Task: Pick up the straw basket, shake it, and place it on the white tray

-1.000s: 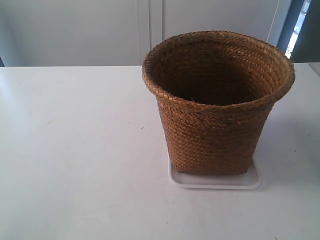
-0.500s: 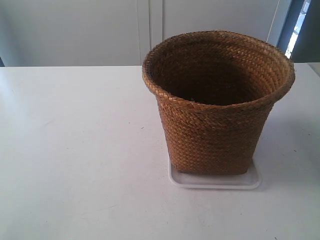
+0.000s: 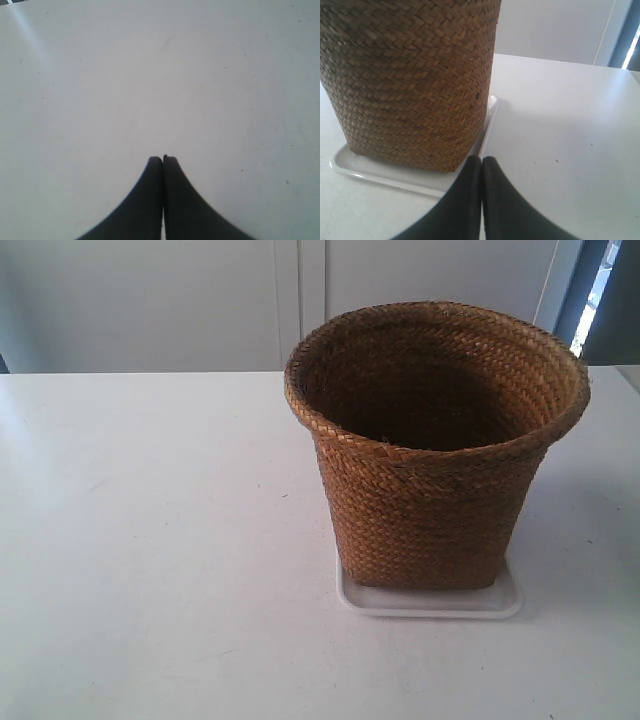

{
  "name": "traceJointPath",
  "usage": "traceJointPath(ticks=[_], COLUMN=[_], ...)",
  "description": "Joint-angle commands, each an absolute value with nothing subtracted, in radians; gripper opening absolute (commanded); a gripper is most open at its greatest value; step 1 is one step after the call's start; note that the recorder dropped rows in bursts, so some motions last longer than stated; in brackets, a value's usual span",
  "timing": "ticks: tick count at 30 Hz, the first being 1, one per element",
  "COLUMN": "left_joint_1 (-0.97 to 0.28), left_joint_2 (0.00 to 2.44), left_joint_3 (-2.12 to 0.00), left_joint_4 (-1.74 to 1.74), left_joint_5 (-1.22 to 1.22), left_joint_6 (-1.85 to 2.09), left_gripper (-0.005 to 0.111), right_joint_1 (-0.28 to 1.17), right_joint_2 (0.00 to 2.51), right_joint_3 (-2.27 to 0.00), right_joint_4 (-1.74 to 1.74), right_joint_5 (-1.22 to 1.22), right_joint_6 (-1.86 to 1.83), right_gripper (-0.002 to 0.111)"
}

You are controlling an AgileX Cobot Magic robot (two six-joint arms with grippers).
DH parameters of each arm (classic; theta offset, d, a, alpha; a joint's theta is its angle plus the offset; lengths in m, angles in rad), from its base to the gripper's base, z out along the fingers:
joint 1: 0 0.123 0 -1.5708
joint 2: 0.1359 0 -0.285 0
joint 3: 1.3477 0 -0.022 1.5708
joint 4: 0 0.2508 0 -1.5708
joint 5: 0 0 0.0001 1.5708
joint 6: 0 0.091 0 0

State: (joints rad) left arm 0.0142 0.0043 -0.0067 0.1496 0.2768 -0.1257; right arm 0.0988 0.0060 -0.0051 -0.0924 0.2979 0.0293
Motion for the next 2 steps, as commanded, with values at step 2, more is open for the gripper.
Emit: traceJointPath(ticks=[2], left_joint_1=[0.018], left_joint_2=[0.000], left_joint_3=[0.000], left_joint_4=[0.143], left_joint_5=[0.270], left_joint_6=[-0.135], left_gripper=[0.000], right_joint_1=[0.086], right_joint_2=[0.000], right_joint_3=[0.000], right_joint_4=[-0.096], right_joint_5=[0.291], right_joint_6=[0.022], right_gripper=[0.000])
